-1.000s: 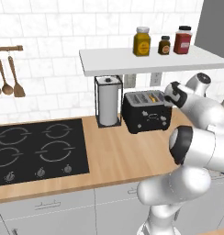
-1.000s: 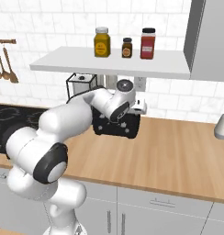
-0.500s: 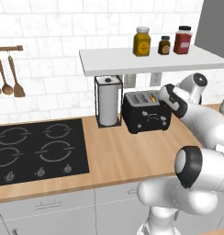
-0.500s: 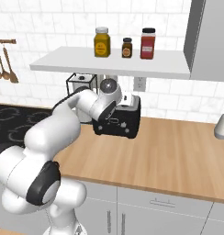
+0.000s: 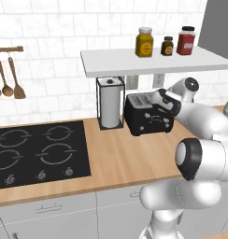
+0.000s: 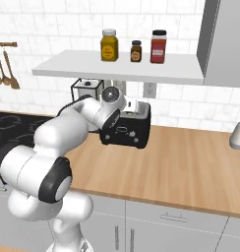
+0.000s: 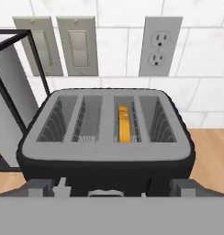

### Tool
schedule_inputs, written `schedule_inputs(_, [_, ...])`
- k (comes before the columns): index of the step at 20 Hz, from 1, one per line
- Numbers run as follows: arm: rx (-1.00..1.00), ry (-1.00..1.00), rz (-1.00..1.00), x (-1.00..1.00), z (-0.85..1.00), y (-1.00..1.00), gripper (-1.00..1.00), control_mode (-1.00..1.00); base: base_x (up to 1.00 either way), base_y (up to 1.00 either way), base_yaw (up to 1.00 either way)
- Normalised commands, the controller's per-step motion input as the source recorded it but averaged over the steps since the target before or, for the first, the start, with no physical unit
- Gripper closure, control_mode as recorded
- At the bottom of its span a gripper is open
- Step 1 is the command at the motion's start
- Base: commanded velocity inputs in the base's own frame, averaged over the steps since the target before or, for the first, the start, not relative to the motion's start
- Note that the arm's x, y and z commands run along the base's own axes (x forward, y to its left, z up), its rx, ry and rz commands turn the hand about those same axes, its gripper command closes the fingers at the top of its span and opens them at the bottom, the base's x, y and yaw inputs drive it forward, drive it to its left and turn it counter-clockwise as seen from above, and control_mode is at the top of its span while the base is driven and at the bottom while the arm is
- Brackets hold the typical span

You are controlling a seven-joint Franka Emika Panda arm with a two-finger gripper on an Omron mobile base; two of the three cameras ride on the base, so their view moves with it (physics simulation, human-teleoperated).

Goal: Start the toaster. Once the lever pops up, take the bread to the plate on the dining counter.

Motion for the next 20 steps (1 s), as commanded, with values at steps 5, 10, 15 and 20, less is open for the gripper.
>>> schedule_inputs(5, [0.00,0.00,0.00,0.32,0.00,-0.05,-1.00,-1.00,0.00,0.00,0.00])
schedule_inputs(10, [0.00,0.00,0.00,0.04,-0.09,-0.03,-1.00,-1.00,0.00,0.00,0.00])
schedule_inputs(15, [0.00,0.00,0.00,0.06,-0.09,-0.03,-1.00,-1.00,0.00,0.00,0.00])
schedule_inputs(20, [0.00,0.00,0.00,0.11,-0.05,-0.14,-1.00,-1.00,0.00,0.00,0.00])
